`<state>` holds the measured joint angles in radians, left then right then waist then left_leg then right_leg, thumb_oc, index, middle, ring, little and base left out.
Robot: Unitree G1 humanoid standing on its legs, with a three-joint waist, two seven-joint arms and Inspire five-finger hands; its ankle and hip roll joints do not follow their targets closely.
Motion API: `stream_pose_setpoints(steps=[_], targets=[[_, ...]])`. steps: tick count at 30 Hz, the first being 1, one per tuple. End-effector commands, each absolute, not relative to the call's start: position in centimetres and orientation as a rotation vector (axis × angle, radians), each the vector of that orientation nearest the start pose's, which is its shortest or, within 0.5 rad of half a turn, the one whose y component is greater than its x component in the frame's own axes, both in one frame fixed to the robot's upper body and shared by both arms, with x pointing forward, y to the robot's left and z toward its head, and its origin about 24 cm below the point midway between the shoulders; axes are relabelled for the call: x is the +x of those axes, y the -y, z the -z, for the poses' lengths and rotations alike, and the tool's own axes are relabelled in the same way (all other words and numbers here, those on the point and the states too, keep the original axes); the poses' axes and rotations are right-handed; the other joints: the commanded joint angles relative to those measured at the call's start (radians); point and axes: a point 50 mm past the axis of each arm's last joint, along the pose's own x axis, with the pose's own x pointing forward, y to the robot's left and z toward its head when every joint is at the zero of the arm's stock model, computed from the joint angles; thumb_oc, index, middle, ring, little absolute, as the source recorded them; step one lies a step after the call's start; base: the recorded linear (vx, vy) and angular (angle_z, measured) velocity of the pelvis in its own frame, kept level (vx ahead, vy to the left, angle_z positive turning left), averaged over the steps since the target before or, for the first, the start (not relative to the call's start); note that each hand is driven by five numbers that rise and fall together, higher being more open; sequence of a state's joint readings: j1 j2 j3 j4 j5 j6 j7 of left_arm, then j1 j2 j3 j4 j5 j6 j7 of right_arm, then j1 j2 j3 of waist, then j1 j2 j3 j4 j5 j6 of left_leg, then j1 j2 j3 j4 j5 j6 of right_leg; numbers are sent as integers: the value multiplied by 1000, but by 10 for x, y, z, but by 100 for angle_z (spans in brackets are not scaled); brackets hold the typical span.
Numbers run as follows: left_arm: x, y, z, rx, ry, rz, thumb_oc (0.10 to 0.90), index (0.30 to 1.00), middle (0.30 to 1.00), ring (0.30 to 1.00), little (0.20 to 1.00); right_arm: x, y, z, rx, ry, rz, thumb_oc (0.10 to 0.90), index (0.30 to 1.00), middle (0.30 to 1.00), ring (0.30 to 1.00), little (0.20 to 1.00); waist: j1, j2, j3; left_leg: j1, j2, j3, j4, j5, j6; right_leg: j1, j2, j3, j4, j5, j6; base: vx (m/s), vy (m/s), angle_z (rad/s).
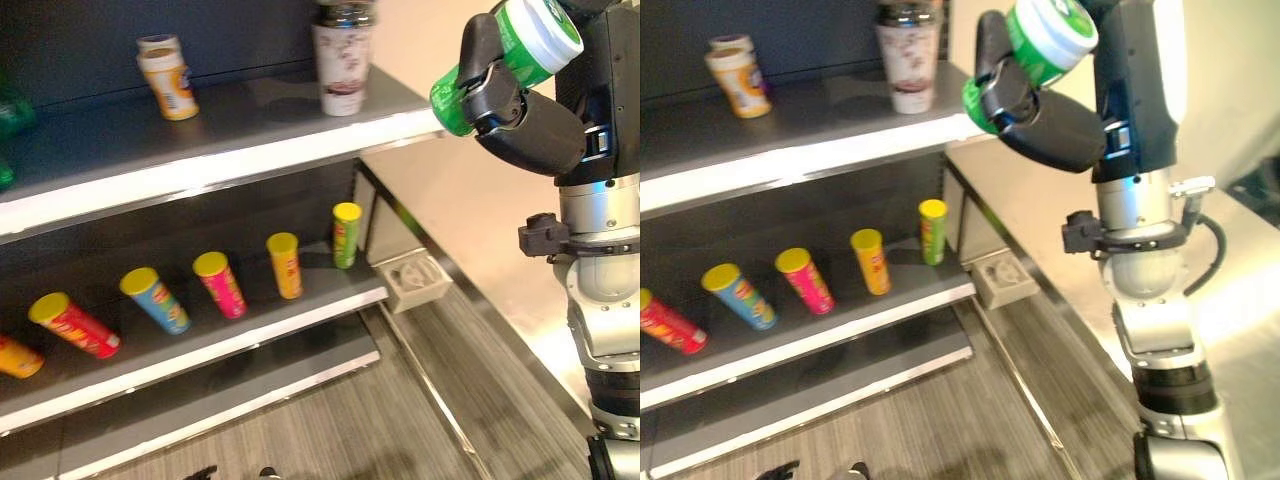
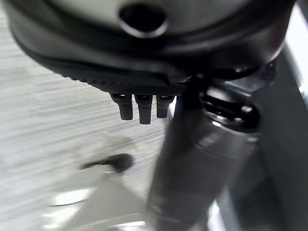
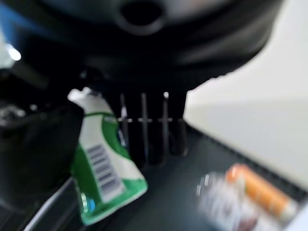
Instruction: Put the goods on the table back onto the shelves and tidy them up.
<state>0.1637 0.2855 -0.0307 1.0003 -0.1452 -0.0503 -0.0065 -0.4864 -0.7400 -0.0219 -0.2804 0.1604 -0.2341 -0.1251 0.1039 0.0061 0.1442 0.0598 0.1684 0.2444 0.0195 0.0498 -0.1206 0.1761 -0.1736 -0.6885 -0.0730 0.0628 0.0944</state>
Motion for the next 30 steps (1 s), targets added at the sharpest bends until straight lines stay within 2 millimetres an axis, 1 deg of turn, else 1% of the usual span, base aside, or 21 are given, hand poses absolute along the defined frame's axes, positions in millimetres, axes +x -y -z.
stream_pose_setpoints(steps=[1,2,4,11,12,13,14,15,16,17,18,19,20,21,22,23,25,26,27,30], targets=[[89,-249,146,207,-1049,-104,800,900,900,900,900,248,198,-316,-430,1165,-65,400,300,300,300,300,7,11,-105,100,34,72,-37,-42,-22,-60,-3,-23,16,-19,-4,-145,516,66],[85,-251,148,216,-1071,-107,800,900,900,900,900,252,197,-315,-425,1141,-82,400,300,300,300,300,12,17,-110,114,-5,60,-98,-51,2,-75,-31,-25,46,-11,11,-88,402,99],[84,-252,148,223,-1080,-112,800,900,900,900,900,254,196,-315,-416,1133,-92,400,300,300,300,300,15,18,-110,107,-18,51,-102,-55,11,-81,-49,-26,61,-4,18,-35,169,79],[84,-252,148,222,-1079,-113,800,900,900,900,900,254,196,-316,-415,1134,-94,400,300,300,300,300,13,17,-110,105,-22,49,-101,-55,14,-84,-54,-27,66,-4,21,-3,14,16],[84,-252,148,222,-1079,-113,800,900,900,900,900,254,196,-316,-415,1134,-94,400,300,300,300,300,13,17,-110,105,-22,49,-101,-55,14,-84,-54,-27,66,-4,21,-73,415,-2],[82,-261,146,258,-1083,-111,800,900,900,900,900,262,183,-319,-410,1121,-158,400,300,300,300,300,28,18,-77,97,-107,3,-107,-84,79,-127,-158,5,208,38,63,-83,461,-2],[83,-264,144,274,-1082,-109,800,900,900,900,900,262,180,-321,-424,1126,-168,400,300,300,300,300,19,14,-68,97,-119,-13,-107,-85,87,-144,-174,59,241,59,82,-173,481,3],[87,-271,141,299,-1072,-113,800,900,900,900,900,264,177,-325,-493,1124,-174,400,300,300,300,300,-30,-1,-61,72,-134,-70,-107,-63,98,-196,-114,376,209,45,77,-57,48,35],[84,-274,141,288,-1076,-134,800,900,900,900,900,265,172,-326,-479,1130,-188,400,300,300,300,300,-11,-6,-74,66,-132,-85,-107,-56,94,-159,-101,390,148,29,66,9,-56,154],[76,-275,143,272,-1096,-162,800,900,900,900,900,269,167,-325,-463,1123,-210,400,300,300,300,300,22,-21,-93,62,-131,-98,-107,-55,88,-117,-96,346,99,28,68,110,-108,145],[77,-276,142,265,-1094,-169,800,900,900,900,900,270,166,-325,-499,1119,-204,400,300,300,300,300,25,-27,-98,56,-126,-108,-107,-46,84,-106,-87,335,80,32,68,88,-127,90],[75,-277,142,254,-1097,-184,800,900,900,900,900,273,164,-326,-525,1114,-203,400,300,300,300,300,36,-33,-101,58,-118,-112,-107,-46,78,-88,-80,322,61,29,71,52,-101,-24],[73,-276,143,236,-1101,-198,800,900,900,900,900,274,161,-325,-506,1110,-221,400,300,300,300,300,46,-38,-104,58,-114,-118,-107,-43,74,-74,-76,310,48,31,70,46,-84,5],[72,-276,144,227,-1104,-204,800,900,900,900,900,275,160,-325,-511,1106,-220,400,300,300,300,300,50,-44,-108,53,-113,-122,-107,-38,73,-69,-74,302,40,32,69,27,-48,81],[72,-276,144,227,-1104,-204,800,900,900,900,900,275,160,-325,-511,1106,-221,400,300,300,300,300,49,-44,-109,53,-113,-124,-107,-38,72,-68,-74,300,38,32,69,33,-54,80],[67,-274,146,211,-1124,-219,800,900,900,900,900,281,157,-322,-515,1079,-233,400,300,300,300,300,64,-52,-112,54,-108,-134,-107,-35,66,-44,-69,273,21,30,68,35,-56,64],[63,-273,147,192,-1138,-232,800,900,900,900,900,284,154,-323,-530,1072,-239,400,300,300,300,300,74,-59,-114,50,-105,-140,-107,-32,61,-32,-67,251,9,31,68,28,-53,31],[63,-273,147,191,-1138,-232,800,900,900,900,900,284,154,-323,-530,1072,-239,400,300,300,300,300,73,-59,-114,50,-105,-142,-107,-32,61,-31,-67,249,8,31,68,17,-50,38],[58,-272,149,180,-1154,-233,800,900,900,900,900,286,154,-324,-521,1068,-236,400,300,300,300,300,80,-62,-113,49,-102,-148,-107,-29,57,-21,-64,233,6,30,68,10,-46,27],[54,-272,150,184,-1175,-225,800,900,900,900,900,288,153,-326,-545,1065,-225,400,300,300,300,300,94,-65,-113,39,-97,-164,-107,-25,50,-9,-61,206,4,25,65,5,-44,10]])
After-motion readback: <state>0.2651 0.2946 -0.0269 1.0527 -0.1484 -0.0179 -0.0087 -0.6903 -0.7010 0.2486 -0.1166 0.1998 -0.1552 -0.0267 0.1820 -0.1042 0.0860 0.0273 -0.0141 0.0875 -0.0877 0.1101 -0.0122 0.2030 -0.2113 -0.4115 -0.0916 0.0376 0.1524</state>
